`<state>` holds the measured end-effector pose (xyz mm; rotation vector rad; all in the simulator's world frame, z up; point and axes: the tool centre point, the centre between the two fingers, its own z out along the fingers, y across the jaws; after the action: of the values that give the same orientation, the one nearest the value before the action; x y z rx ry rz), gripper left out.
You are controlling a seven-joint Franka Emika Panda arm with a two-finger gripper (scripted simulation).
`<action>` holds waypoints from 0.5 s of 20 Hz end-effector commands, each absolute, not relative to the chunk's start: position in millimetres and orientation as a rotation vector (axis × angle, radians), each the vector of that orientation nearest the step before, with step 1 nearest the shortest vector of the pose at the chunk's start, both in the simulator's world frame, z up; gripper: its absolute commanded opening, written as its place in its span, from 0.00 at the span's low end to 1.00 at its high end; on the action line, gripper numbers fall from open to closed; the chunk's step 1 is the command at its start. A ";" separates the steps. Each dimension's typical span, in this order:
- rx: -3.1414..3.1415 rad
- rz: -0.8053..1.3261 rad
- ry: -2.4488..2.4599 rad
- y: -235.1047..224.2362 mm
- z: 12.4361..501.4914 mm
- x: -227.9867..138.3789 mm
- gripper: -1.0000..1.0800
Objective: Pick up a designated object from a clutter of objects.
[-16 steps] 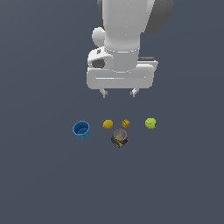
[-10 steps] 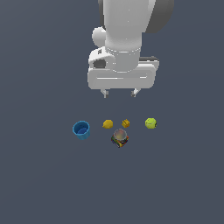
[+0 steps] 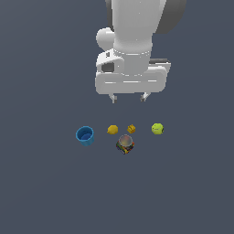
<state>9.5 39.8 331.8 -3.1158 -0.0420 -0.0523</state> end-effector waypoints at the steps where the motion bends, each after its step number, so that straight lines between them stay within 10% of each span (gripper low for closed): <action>1: -3.118 -0.050 -0.058 43.7 326.7 10.0 0.96; 10: -3.132 -0.039 -0.225 81.7 276.5 10.7 0.96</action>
<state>11.4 72.9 287.8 -3.1306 -0.1868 -0.0423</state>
